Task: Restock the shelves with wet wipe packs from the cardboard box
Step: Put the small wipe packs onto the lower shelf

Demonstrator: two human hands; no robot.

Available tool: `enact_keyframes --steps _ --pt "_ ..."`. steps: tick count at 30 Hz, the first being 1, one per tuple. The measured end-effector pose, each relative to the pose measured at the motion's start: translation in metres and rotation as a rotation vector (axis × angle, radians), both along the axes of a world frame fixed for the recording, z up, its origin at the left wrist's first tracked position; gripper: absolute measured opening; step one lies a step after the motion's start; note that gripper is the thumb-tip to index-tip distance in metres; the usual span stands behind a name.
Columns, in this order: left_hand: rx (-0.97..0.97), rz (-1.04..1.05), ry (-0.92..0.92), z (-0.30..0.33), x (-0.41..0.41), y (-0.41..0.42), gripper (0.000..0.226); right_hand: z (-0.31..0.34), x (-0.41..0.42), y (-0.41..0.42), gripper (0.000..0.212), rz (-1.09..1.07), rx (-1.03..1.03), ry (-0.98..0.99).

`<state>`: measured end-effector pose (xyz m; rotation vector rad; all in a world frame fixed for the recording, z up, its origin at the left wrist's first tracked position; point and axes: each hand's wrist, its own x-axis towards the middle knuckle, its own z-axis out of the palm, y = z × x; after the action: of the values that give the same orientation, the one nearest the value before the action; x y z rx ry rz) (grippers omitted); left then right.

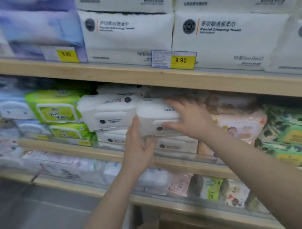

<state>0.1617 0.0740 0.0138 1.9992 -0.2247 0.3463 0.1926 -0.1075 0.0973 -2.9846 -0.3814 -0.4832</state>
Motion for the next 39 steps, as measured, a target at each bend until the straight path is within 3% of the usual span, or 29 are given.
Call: enact_keyframes --steps 2,7,11,17,21,25,28,31,34,39 --pt "-0.067 -0.124 0.062 0.0 0.006 -0.004 0.09 -0.003 0.007 0.004 0.072 -0.046 -0.059 -0.016" --pt "-0.075 -0.153 0.095 0.008 0.028 -0.02 0.099 -0.015 0.01 -0.008 0.068 -0.163 -0.087 -0.175" --pt "-0.067 -0.166 0.011 0.007 0.047 -0.028 0.104 -0.026 0.023 -0.012 0.069 -0.176 -0.113 -0.287" --pt "-0.136 -0.209 0.063 0.008 0.051 -0.027 0.1 -0.025 0.025 -0.011 0.075 -0.213 -0.138 -0.215" --pt "-0.128 -0.123 0.093 0.009 0.031 -0.016 0.083 -0.013 0.015 -0.005 0.073 -0.188 -0.085 -0.154" --pt "-0.285 0.272 0.207 0.004 0.028 0.02 0.037 -0.006 0.016 0.036 0.052 0.06 -0.006 -0.226" --pt "-0.455 0.483 0.184 -0.001 0.033 0.054 0.065 0.001 0.029 0.087 0.055 0.154 -0.01 -0.17" --pt "-0.369 0.466 0.054 -0.006 0.038 0.079 0.092 0.002 0.054 0.122 0.069 0.119 -0.008 -0.046" --pt "-0.339 0.329 0.044 -0.012 0.05 0.097 0.1 -0.004 0.072 0.134 0.078 0.028 -0.049 0.032" --pt "-0.394 0.307 0.172 -0.006 0.055 0.101 0.098 -0.004 0.068 0.132 0.064 0.011 0.019 -0.013"
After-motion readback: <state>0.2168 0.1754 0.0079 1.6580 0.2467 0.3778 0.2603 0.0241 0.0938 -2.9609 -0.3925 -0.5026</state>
